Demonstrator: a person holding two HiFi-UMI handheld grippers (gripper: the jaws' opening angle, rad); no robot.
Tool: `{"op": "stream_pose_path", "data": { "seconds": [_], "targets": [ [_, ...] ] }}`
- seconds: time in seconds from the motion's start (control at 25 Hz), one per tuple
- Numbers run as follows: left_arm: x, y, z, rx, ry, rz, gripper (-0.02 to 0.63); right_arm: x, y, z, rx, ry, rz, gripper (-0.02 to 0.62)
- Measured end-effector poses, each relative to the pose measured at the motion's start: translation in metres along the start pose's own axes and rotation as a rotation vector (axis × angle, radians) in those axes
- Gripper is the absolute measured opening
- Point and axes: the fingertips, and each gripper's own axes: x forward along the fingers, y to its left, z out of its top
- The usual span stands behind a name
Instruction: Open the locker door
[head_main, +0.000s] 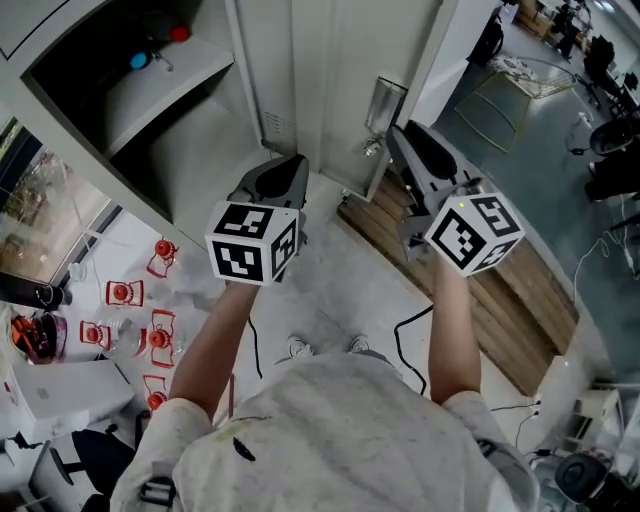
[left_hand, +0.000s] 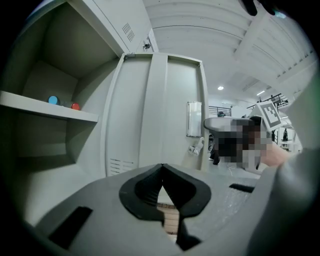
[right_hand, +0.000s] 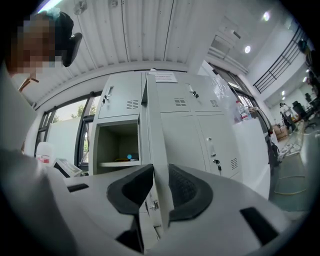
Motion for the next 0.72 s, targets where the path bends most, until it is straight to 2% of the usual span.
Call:
{"op": "stream_pose_path", "data": {
  "seconds": [0.28, 0.72],
  "targets": [
    [0.026, -0.019, 0.006, 0.008, 0.002, -0.015, 0.006, 0.005, -0.024, 0.003, -0.015, 0.002, 0.015, 0.094],
    [0.06, -0.027, 0.025, -0.002, -0.005, 0.08, 0.006, 0.022, -0.055, 0.012, -0.039, 0.007, 0.121, 0.092]
  ]
}}
